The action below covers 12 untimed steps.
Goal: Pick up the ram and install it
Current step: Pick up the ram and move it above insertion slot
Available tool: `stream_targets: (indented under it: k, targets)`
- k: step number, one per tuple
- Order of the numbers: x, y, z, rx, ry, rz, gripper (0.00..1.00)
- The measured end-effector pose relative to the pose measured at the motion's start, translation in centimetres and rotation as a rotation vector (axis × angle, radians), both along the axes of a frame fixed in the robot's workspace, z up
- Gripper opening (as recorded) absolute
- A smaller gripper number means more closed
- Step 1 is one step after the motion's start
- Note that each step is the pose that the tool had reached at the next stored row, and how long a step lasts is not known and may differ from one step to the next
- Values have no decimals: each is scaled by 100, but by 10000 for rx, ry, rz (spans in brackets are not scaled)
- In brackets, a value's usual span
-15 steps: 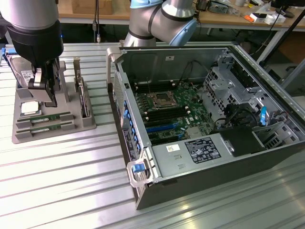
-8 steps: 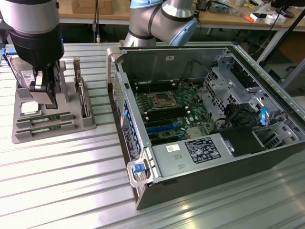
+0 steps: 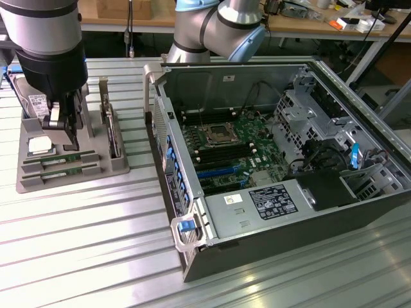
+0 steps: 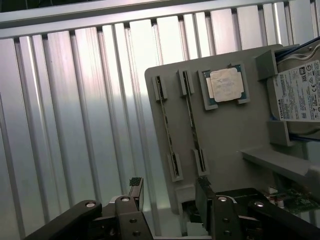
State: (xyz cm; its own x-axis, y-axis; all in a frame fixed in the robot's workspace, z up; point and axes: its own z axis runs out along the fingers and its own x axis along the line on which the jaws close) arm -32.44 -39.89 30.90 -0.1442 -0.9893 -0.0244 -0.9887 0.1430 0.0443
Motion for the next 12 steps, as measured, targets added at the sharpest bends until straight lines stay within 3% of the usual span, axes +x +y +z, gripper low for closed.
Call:
stream_targets:
  k: [12]
  targets:
    - [0, 0, -165, 0, 0, 0, 54]
